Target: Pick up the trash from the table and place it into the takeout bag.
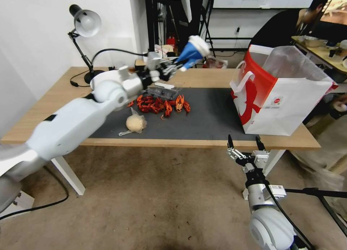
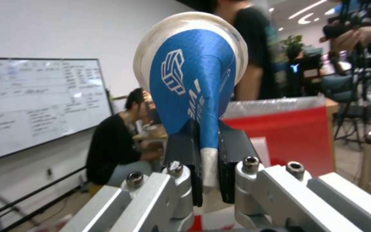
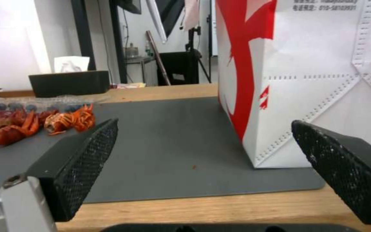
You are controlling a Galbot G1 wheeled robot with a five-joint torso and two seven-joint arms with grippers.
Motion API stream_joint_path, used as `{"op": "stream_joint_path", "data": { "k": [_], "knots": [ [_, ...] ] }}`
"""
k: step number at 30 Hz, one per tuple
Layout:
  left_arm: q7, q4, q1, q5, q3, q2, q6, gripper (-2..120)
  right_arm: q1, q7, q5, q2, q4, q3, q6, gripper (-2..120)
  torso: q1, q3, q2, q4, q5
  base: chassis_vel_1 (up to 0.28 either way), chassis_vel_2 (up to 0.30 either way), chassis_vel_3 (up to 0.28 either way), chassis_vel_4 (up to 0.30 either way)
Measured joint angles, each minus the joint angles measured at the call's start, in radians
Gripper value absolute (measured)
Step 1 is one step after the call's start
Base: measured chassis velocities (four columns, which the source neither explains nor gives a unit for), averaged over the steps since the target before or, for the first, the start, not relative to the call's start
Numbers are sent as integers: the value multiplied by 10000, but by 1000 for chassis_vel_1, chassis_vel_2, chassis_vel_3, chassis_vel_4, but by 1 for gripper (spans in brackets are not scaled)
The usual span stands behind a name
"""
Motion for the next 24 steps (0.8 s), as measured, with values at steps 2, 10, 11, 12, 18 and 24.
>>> {"op": "stream_joint_path", "data": {
  "k": [2, 10, 11, 12, 18, 24],
  "knots": [
    [-86, 262, -395, -197, 332, -520, -1, 6, 4, 11, -2, 3, 12, 20, 0, 100, 0, 0, 0, 1, 3, 0, 0, 0, 0],
    [-235, 808, -1503, -660, 1370, -1611, -12, 6, 74, 41, 0, -8, 31, 65, -1, 100, 0, 0, 0, 3, 1, 0, 0, 0, 0],
    [-235, 808, -1503, -660, 1370, -1611, -12, 6, 74, 41, 0, -8, 31, 65, -1, 100, 0, 0, 0, 3, 1, 0, 0, 0, 0],
    [-252, 912, -1662, -704, 1509, -1783, -12, 6, 82, 41, 0, -2, 19, 66, -1, 100, -1, 0, 1, 3, 0, 0, 0, 0, 0],
    [-282, 1416, -2196, -807, 2025, -2404, -22, 6, 93, 40, 0, 52, -32, 60, -1, 100, -1, 0, 0, 2, -1, 0, 0, 0, 0],
    [-241, 2481, -2728, -837, 2566, -3380, -61, 6, 119, 34, -20, 109, -40, 43, 5, 100, 0, -1, 0, 3, 0, 0, 0, 0, 0]
  ]
}}
